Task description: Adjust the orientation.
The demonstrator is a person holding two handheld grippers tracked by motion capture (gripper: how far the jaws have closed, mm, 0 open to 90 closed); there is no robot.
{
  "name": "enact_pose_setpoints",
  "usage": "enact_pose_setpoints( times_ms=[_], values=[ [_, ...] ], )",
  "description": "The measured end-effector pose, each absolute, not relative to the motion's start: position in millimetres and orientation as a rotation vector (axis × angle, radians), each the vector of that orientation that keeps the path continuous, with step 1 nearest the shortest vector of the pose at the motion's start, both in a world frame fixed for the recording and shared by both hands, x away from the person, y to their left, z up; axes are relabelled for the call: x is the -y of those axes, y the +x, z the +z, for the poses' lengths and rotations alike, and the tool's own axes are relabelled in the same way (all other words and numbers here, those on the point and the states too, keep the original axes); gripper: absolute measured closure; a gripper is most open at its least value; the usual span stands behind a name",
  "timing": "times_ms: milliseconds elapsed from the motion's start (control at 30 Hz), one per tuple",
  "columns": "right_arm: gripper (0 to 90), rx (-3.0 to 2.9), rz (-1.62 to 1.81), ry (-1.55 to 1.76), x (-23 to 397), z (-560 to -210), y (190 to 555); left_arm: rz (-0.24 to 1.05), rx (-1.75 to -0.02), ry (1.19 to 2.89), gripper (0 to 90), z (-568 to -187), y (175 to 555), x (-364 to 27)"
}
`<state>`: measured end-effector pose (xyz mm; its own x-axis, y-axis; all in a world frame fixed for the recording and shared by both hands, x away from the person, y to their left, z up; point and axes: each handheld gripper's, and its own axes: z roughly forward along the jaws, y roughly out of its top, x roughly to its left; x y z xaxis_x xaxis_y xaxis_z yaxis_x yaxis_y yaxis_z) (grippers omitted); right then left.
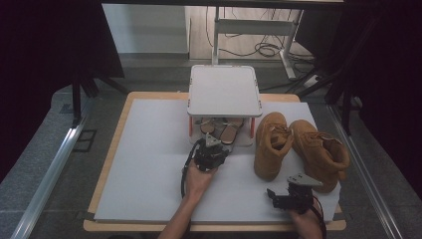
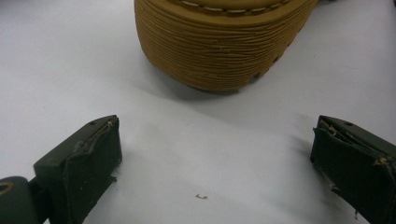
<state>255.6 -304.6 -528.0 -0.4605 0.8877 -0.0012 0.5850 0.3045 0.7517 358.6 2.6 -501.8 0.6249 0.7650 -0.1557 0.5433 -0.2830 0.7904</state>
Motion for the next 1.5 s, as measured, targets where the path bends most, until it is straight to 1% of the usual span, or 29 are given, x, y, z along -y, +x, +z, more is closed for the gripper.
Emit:
enact_pose_setpoints(
  times_ms=[100,167,233,700,1500],
  values=[
    [2.3,-2.158,0.977,1.312,304.6,-528.0,255.6,0.323,-1.032,1.96,81.8,-502.5,359.6,-4.0],
    [2.3,-2.159,0.977,1.311,304.6,-528.0,255.6,0.333,-1.021,1.965,86.3,-501.6,360.4,-3.6],
    [2.3,-2.158,0.977,1.312,304.6,-528.0,255.6,0.352,-1.019,1.983,88.9,-501.3,362.0,-1.9],
    [2.3,-2.158,0.977,1.312,304.6,-528.0,255.6,0.388,-1.027,1.994,89.6,-502.5,375.2,6.4],
    [2.3,-2.158,0.978,1.312,304.7,-528.0,255.6,0.394,-1.046,1.995,89.7,-502.0,404.1,19.8]
  ],
)
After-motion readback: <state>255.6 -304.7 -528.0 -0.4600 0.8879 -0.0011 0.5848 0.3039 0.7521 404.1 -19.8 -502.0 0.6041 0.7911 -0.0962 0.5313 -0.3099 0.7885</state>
